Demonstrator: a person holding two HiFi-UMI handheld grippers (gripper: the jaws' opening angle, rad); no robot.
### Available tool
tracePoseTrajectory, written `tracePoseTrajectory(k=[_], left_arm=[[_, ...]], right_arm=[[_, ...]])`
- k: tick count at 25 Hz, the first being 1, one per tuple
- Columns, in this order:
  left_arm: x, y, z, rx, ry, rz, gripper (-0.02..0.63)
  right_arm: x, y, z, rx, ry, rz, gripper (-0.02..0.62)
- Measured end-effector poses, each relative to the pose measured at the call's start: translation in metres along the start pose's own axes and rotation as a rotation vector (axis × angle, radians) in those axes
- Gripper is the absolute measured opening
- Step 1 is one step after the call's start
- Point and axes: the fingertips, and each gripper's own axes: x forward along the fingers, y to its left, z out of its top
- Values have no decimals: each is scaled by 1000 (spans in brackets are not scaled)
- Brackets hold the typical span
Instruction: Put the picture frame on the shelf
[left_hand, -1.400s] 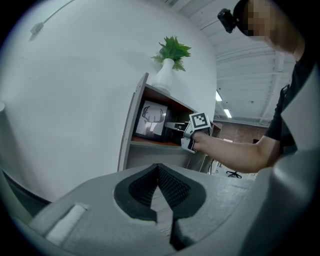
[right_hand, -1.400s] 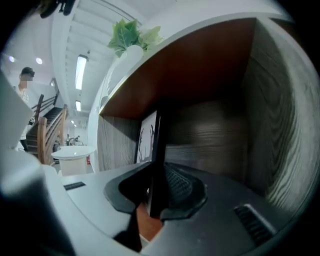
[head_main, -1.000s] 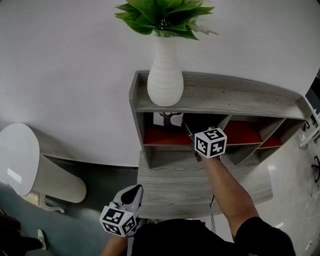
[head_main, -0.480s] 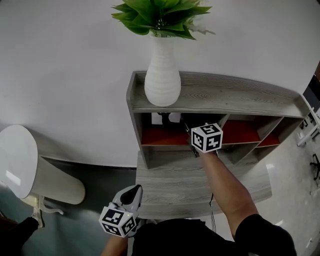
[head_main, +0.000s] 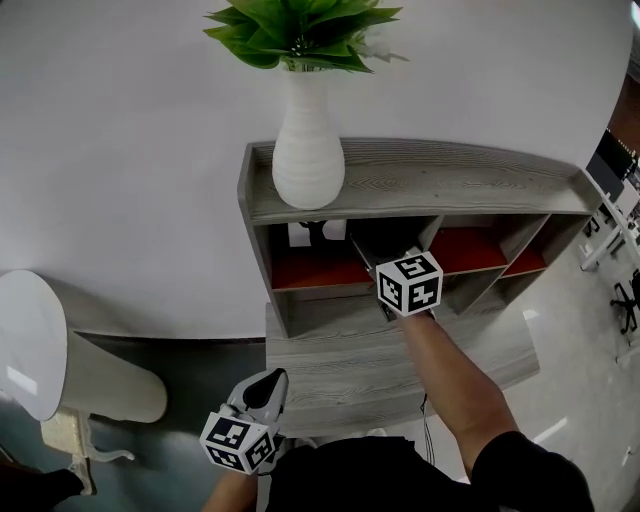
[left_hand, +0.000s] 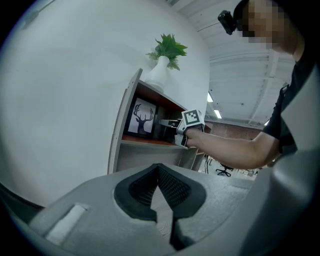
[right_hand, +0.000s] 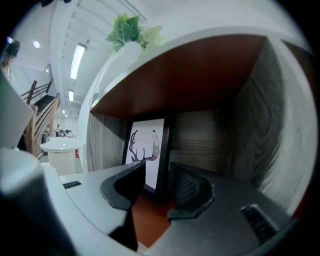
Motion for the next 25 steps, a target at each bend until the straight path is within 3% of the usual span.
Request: tracePoseTrajectory(k=[6,9,12,17,25], left_arm=[[-2,-6,-1,26,11,-86,9],[-3,-6,-2,37,20,-126,9],[-4,-9,-4,39,24,-160,9],[-5,-21,-5,42,10,-181,9],[-24,-66,-14,27,-18,-140,9]], right_arm=[[-44,25,-6,62,-15,-6,152],[-71,46,-14,120,-43,11,91],[-98,71,-24,193,-71,68,42],[-138,102,-42,388,-105,186,15],[-223,132,-70,345,-34,260,15]])
